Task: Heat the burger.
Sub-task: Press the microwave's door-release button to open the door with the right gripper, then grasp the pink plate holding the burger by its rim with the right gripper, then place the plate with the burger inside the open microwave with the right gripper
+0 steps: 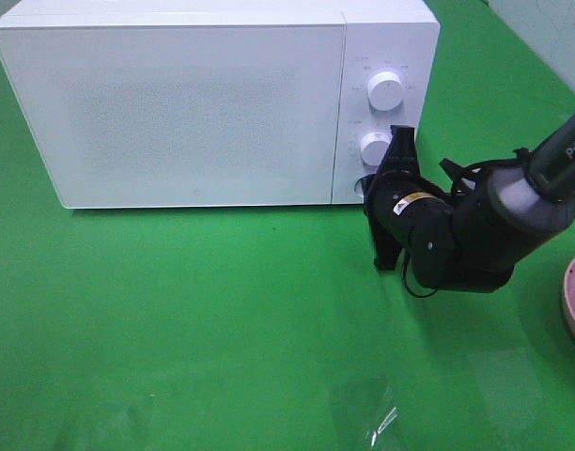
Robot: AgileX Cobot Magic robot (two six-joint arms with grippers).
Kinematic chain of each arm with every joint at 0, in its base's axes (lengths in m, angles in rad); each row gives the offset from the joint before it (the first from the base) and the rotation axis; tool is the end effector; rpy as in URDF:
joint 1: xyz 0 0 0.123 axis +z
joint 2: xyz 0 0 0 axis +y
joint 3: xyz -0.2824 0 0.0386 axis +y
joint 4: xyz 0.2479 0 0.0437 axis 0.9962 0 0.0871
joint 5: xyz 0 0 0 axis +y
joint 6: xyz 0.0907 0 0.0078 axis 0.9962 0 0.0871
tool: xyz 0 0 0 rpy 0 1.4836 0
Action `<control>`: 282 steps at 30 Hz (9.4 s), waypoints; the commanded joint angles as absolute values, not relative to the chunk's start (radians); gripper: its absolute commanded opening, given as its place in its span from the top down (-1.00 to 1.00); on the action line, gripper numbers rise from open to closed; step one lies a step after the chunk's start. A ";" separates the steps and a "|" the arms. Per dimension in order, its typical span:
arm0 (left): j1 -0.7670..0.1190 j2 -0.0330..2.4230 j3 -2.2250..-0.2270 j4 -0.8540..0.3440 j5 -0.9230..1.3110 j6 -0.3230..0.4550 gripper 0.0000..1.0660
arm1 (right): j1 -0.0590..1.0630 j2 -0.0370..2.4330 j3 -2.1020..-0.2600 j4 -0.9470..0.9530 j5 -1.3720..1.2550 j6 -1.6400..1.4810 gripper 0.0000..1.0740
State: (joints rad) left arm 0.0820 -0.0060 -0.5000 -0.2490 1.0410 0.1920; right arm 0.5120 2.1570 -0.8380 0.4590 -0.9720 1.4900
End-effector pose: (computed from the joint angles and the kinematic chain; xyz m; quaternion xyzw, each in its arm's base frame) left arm -0.0047 -0.0198 0.2808 0.0501 0.8384 -0.0508 0.5403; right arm 0.3415 0.1538 0.0816 0.5535 0.5799 0.4616 0.3798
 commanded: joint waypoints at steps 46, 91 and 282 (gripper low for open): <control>0.075 -0.025 -0.498 -0.252 1.041 0.186 -0.83 | 0.516 2.122 -0.883 0.479 -0.985 1.450 1.00; 0.075 -0.025 -0.498 -0.252 1.041 0.186 -0.83 | 0.513 1.503 -0.712 0.147 0.216 0.328 0.90; 0.075 -0.025 -0.498 -0.252 1.041 0.186 -0.83 | 0.789 1.427 -0.586 -0.725 0.974 0.649 1.00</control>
